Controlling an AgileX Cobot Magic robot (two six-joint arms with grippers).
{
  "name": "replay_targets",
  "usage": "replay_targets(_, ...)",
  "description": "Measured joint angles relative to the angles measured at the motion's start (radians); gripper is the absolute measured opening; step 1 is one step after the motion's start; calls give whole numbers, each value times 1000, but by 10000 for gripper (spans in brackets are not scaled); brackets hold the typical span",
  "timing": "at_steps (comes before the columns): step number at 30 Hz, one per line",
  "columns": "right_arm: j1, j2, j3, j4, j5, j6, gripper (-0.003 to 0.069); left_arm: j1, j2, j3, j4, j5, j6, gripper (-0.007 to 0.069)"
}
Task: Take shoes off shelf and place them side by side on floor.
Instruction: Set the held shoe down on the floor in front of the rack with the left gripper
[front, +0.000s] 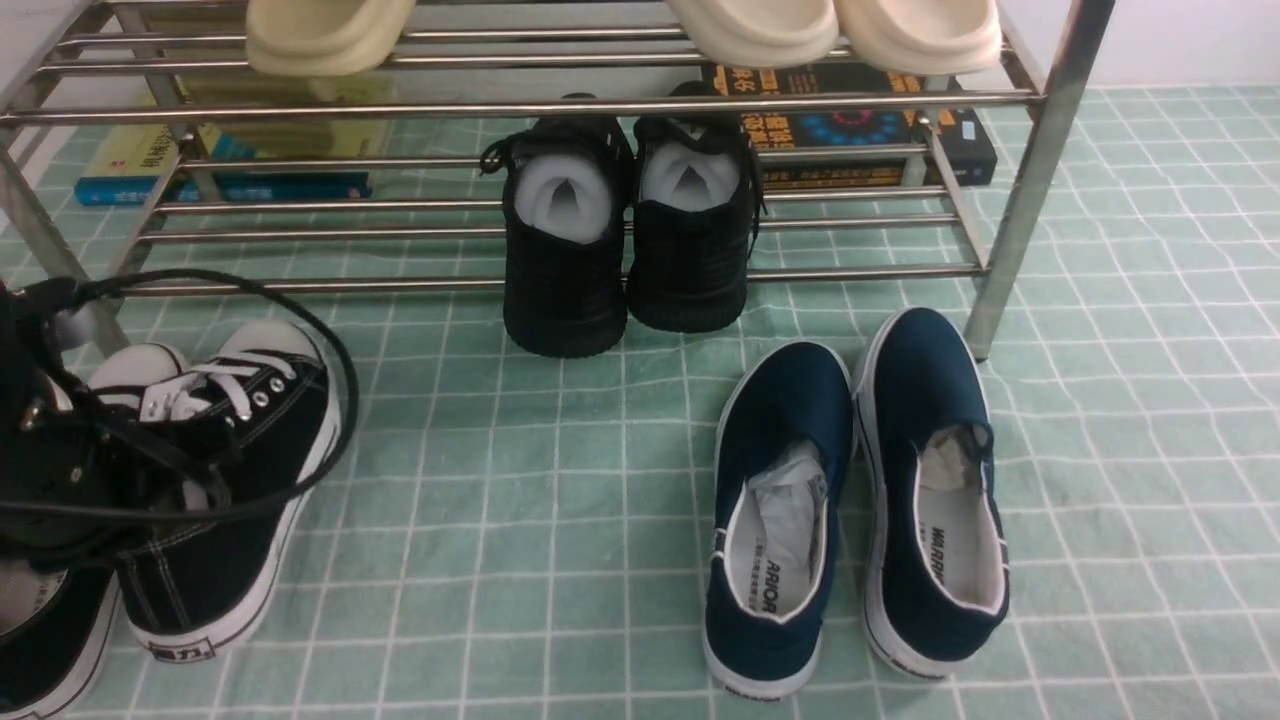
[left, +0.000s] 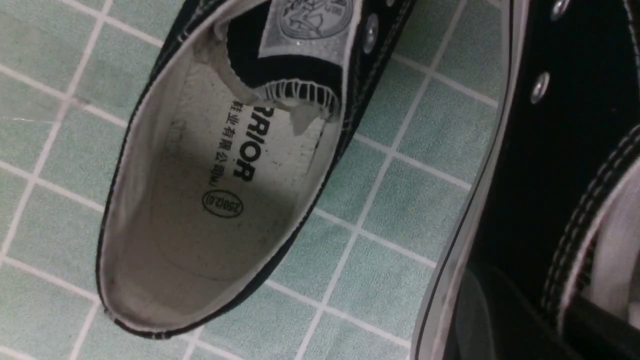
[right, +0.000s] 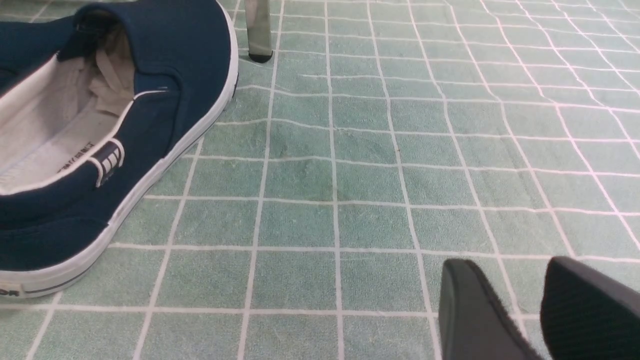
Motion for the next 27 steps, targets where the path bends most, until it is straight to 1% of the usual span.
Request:
replay_targets(5,0,0,0,0,0,0,238,0,1,17,22,-16,-20,15)
replay_targets(7,0,0,0,0,0,0,238,0,1,17,49,-19,-31,16)
replay_targets(12,0,0,0,0,0,0,238,0,1,21,89,-12,-77,17)
replay_targets(16,0,0,0,0,0,0,238,0,1,38,90,-20,-113,19)
replay_targets(21,0,0,0,0,0,0,238,0,1,43,91,-13,-124,31)
replay_targets(25,0,0,0,0,0,0,238,0,1,43,91,-14,-125,83)
replay_targets(27,0,0,0,0,0,0,238,0,0,42,92,-14,-124,145)
